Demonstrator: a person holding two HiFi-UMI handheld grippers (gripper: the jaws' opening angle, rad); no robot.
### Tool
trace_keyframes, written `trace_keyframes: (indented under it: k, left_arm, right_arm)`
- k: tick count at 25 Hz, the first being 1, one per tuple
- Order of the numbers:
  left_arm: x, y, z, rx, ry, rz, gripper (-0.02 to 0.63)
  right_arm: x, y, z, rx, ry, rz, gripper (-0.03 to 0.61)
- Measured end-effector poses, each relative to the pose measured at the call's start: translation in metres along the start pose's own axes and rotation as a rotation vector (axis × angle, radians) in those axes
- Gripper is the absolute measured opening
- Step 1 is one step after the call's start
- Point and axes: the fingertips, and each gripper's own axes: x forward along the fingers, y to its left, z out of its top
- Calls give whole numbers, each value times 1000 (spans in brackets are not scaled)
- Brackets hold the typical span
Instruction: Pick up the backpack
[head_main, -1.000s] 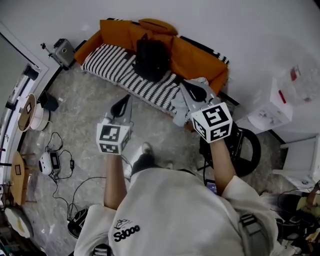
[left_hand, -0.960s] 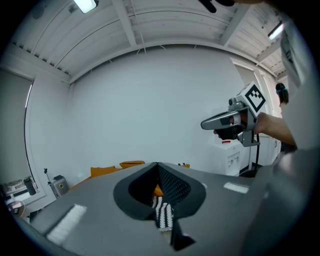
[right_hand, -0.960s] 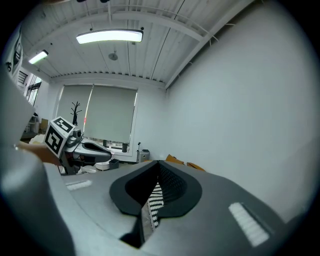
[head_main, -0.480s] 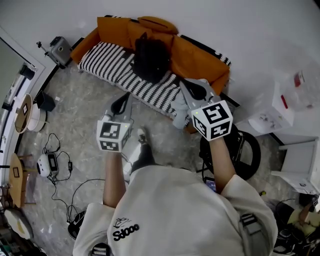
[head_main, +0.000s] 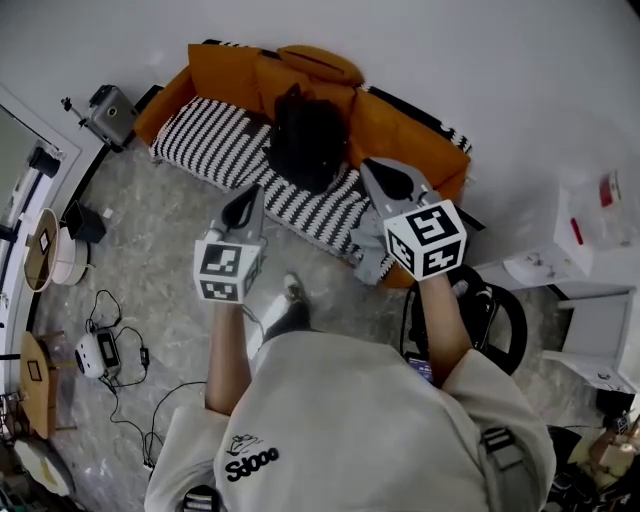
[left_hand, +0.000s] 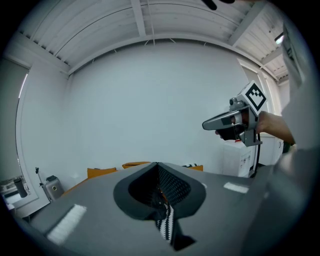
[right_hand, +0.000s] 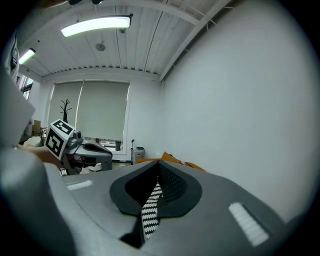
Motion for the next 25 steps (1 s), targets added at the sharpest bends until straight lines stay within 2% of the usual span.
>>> trace_keyframes:
  k: [9,25]
  left_arm:
    - [65,83,8,1,7,-43,11]
    - [141,193,-12,-34,20,-105,11]
  right_arm:
    - [95,-25,27,20,17,-36,3]
    - [225,-40,54,54,46,-96,3]
